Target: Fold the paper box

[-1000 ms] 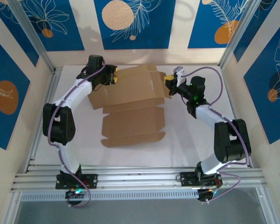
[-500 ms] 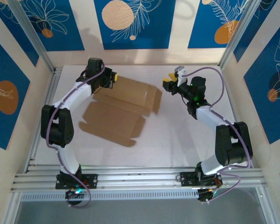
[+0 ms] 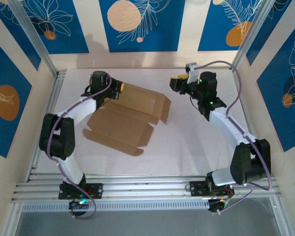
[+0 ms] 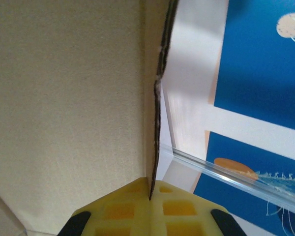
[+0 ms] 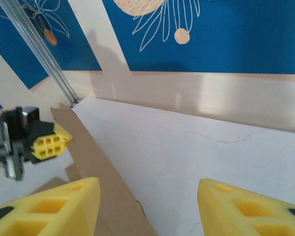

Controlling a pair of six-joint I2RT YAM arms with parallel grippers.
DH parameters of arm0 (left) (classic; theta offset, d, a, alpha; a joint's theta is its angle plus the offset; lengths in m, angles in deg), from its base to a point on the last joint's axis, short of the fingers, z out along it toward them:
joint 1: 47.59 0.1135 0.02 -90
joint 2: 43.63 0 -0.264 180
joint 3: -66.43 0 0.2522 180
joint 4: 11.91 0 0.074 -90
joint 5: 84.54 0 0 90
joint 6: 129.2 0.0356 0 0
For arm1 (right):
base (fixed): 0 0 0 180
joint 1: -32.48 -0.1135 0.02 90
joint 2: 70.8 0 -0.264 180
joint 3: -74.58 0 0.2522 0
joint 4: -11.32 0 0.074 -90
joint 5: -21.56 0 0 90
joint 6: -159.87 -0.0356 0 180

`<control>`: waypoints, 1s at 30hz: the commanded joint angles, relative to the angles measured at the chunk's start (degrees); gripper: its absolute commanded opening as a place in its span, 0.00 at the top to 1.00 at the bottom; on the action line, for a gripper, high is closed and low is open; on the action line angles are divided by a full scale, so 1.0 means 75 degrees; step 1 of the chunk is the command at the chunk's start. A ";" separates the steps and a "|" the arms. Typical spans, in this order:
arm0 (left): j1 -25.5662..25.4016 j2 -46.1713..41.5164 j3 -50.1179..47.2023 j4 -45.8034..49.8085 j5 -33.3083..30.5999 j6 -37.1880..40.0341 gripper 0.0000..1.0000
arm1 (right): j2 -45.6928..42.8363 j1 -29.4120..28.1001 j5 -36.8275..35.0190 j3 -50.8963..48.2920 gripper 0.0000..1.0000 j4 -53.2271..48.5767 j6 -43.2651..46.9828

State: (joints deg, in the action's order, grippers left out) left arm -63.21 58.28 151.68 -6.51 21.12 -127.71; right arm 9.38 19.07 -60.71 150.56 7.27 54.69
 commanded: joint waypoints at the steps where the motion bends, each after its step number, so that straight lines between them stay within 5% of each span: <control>1: -0.0122 -0.0361 -0.0261 -0.1707 0.0608 0.0623 1.00 | -0.0073 -0.0435 -0.0061 0.0815 0.54 -0.1738 -0.0997; 6: -0.0156 -0.0245 -0.1026 -0.4059 0.1395 0.0908 1.00 | 0.0620 -0.1229 -0.0315 0.2566 0.70 -0.3841 -0.1304; 15: -0.0191 0.0142 -0.2113 -0.5795 0.2283 0.1069 1.00 | 0.2639 -0.1604 0.0644 0.4503 0.64 -0.5558 -0.0867; 18: -0.0191 0.0257 -0.2525 -0.6211 0.2465 0.1088 1.00 | 0.3261 -0.1975 -0.0576 0.5111 0.41 -0.6198 0.0092; 20: -0.0191 0.0341 -0.2743 -0.6405 0.2527 0.1136 1.00 | 0.3542 -0.2126 -0.0804 0.5246 0.36 -0.6263 0.0642; 25: -0.0188 0.0591 -0.2892 -0.6726 0.2704 0.1105 1.00 | 0.4153 -0.1875 0.0286 0.5379 0.36 -0.6319 0.0734; 30: -0.0180 0.0697 -0.2796 -0.6831 0.2833 0.1039 1.00 | 0.4474 -0.1822 0.0378 0.5369 0.42 -0.6438 0.0872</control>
State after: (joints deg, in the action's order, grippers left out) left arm -64.17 62.43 130.69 -54.46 40.01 -121.13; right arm 41.95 4.97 -60.29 188.85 -38.76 59.23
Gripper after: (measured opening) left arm 0.047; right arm 0.591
